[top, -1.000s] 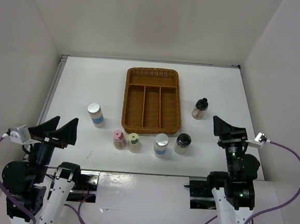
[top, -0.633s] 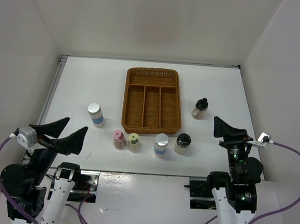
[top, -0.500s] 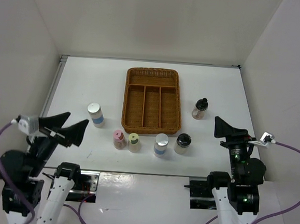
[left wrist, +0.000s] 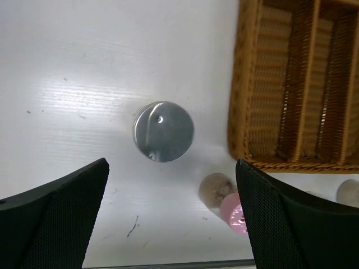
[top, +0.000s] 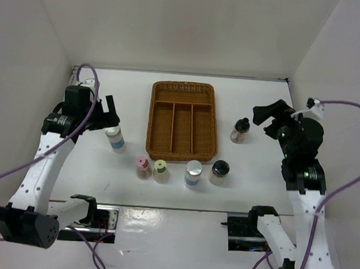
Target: Organize the condiment bottles
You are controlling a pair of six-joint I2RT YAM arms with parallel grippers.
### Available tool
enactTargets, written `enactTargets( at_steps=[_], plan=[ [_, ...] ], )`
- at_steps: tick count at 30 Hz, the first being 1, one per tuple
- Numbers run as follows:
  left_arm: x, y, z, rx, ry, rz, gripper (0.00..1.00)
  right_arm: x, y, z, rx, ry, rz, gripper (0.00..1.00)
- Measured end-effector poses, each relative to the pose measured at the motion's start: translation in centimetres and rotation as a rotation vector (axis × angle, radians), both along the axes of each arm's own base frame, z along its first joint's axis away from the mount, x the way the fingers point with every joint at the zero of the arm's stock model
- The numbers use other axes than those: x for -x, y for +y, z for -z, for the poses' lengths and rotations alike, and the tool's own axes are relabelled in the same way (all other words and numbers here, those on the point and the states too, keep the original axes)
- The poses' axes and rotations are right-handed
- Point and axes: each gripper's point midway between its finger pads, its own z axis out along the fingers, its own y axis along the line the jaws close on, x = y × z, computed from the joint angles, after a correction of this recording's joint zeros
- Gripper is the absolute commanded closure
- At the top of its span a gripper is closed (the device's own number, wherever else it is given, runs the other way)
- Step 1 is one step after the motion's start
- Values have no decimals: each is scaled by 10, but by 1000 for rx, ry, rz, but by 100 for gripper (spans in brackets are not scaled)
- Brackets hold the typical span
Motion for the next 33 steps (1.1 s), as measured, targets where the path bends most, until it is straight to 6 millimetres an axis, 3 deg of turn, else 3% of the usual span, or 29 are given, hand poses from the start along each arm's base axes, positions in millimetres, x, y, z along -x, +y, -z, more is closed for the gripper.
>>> enactTargets(
  at_steps=[2,4,7,11,16,23,28,33],
  plan=[
    [0,6,16,-32,62,-19,0,-14,-5,20,37,83,19,1],
    [2,11,17,-58,63,-30,0,-24,-8,35,73,165,26,1],
    [2,17,13,-84,43,-56,0,-43,-8,34,118,222,21,1],
    [-4,22,24,-117,80,-78,0,-63,5,31,181,242,-10,1],
    [-11,20,42,-140,140,-73,0,-65,36,49,265,291,-124,1],
    [-17,17,46,-149,137,-66,0,-65,77,66,346,324,-235,1],
    [-23,10,66,-183,192,-31,0,-67,86,57,352,304,-253,1],
    [-22,2,73,-199,204,-4,0,-67,95,51,353,289,-274,1]
  ],
)
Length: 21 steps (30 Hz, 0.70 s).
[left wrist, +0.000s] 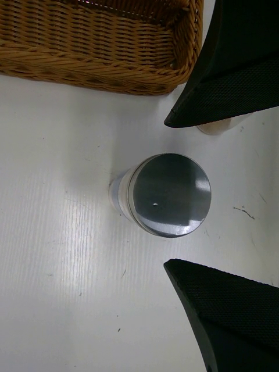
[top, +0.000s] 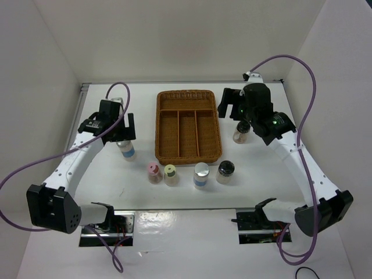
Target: Organize the condiment bottles
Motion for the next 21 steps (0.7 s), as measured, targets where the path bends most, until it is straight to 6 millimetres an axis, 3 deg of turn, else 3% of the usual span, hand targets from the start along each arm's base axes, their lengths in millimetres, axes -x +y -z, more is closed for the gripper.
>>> enactTargets(
  at_steps=[7,21],
  plan=[
    [-4,-4,17,-32,46,7,0,-3,30,5,8,24,-63,1],
    [-1,2,38,-67,107,-36,4,1,30,9,2,48,-53,1]
  ],
)
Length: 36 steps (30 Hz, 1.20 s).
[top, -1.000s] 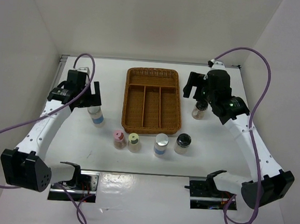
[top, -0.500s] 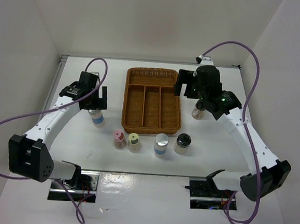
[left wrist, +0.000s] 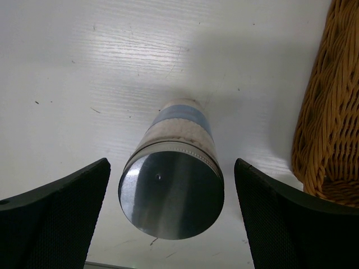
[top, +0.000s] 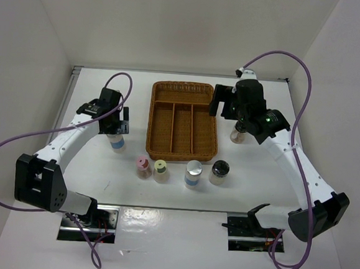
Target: Organize the condiment bottles
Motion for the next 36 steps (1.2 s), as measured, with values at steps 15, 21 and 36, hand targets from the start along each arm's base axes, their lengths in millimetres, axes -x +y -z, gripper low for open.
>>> enactTargets(
  at_steps=[15,21,36],
  plan=[
    [3,-4,10,27,29,-12,21,4,-2,7,15,32,0,1],
    [4,-6,11,38,30,-22,27,5,-2,14,25,54,1,1],
    [5,-5,8,39,35,-29,52,16,2,30,19,93,-38,1]
  ],
)
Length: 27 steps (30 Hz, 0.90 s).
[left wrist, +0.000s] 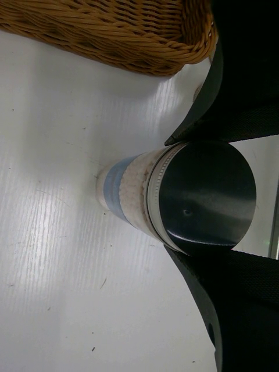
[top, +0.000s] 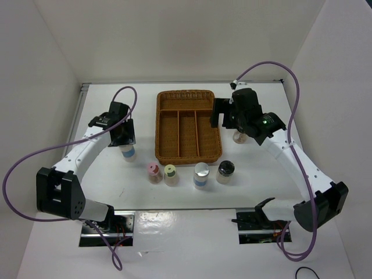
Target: Organize the condiment bottles
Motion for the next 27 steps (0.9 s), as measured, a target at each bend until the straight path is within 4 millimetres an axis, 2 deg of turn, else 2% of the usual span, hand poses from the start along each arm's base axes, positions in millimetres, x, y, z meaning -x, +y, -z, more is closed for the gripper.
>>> enactTargets(
  at_steps=[4,10,13,16,21,27],
  plan=[
    [-8,1,-26,4,-31,-3,52,9,-3,3,-5,1,-3,1],
    [-44,-4,-101,27,-216,9,52,15,-5,8,-10,9,1,1],
    [-58,-9,-124,36,-274,21,52,16,-5,13,-9,19,-1,1],
    [-70,-20,-127,47,-272,48,52,15,-3,23,-10,27,0,1],
    [-88,-50,-107,34,-209,131,52,19,-4,46,14,71,1,1],
    [-106,-91,-93,37,-180,214,52,14,-2,55,15,79,11,1]
  ],
)
